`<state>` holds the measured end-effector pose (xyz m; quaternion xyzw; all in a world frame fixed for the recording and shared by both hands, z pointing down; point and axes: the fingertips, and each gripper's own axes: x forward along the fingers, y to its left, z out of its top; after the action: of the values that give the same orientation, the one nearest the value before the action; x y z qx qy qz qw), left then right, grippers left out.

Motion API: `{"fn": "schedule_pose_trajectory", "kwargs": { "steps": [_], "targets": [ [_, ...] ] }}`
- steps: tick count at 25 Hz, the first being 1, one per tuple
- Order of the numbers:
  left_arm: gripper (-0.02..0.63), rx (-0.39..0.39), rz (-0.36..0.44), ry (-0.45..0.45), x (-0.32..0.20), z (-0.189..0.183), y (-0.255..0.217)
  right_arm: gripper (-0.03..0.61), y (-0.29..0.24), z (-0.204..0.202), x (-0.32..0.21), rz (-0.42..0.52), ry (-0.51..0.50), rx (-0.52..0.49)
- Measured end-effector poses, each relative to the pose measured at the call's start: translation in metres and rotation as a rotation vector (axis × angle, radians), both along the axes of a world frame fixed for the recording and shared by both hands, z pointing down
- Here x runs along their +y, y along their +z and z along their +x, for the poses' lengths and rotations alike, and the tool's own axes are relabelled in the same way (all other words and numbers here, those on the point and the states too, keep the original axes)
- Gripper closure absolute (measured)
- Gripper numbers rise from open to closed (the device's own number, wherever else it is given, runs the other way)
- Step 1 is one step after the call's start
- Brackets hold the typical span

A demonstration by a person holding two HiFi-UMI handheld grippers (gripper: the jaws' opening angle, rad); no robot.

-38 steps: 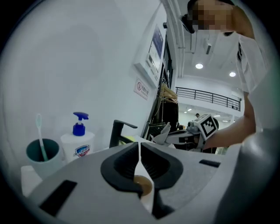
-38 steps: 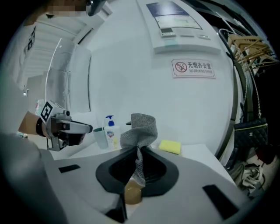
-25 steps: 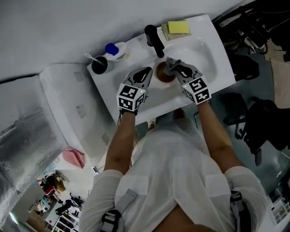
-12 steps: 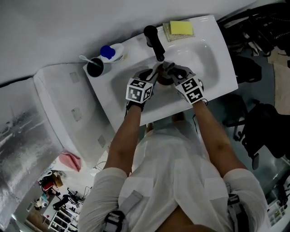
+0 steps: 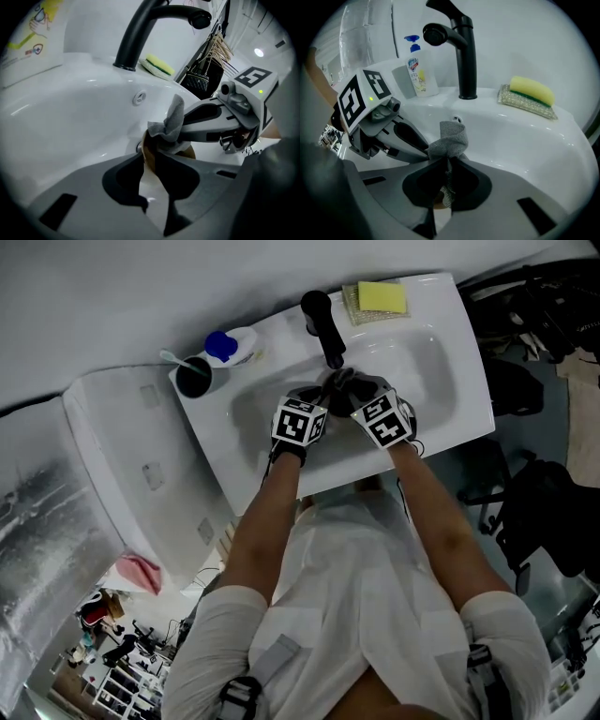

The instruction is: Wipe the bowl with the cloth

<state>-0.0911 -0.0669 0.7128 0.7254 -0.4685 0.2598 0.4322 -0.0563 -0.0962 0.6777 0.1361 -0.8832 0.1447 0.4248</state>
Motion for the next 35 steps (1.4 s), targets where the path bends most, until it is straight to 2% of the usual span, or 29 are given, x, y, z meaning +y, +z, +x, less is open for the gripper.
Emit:
{"fn": "schedule_pose_trajectory", "kwargs": {
  "steps": [4, 11, 14, 17, 22, 24, 30, 32, 35],
  "targets": [
    [0.537, -0.010, -0.009, -0.003, -0.002, -0.001, 0.002, 0.537, 0.020, -0.001, 0.003, -0.023, -0.023, 0.115],
    [0.552, -0.031, 0.021, 0.049, -0.007, 0.008, -0.006, 0.537, 0.043, -0.001, -0.002, 0.005, 0.013, 0.257],
    [0.555, -0.060, 0.033, 0.084, -0.008, 0.013, -0.008, 0.537, 0.044, -0.007, -0.002, -0.015, 0.024, 0.245],
    [0.555, -0.075, 0.041, 0.098, -0.009, 0.012, -0.011, 0.535, 0.042, -0.015, 0.001, -0.034, -0.026, 0.208],
    [0.563, -0.096, 0.048, 0.106, -0.013, 0.008, -0.018, 0.537, 0.039, -0.024, 0.013, -0.138, -0.117, 0.129],
    [0.566, -0.110, 0.028, 0.110, -0.013, 0.007, -0.019, 0.537, 0.038, -0.026, 0.013, -0.148, -0.124, 0.112],
    [0.569, -0.152, -0.029, 0.093, -0.006, 0.002, -0.015, 0.537, 0.037, -0.016, 0.003, -0.070, -0.073, 0.176],
    [0.569, -0.158, -0.024, 0.088, -0.007, 0.001, -0.016, 0.537, 0.038, -0.011, 0.002, -0.038, -0.103, 0.211],
    [0.577, -0.180, -0.002, 0.072, -0.010, -0.003, -0.020, 0.537, 0.042, -0.002, 0.010, 0.009, -0.216, 0.291]
  ]
}}
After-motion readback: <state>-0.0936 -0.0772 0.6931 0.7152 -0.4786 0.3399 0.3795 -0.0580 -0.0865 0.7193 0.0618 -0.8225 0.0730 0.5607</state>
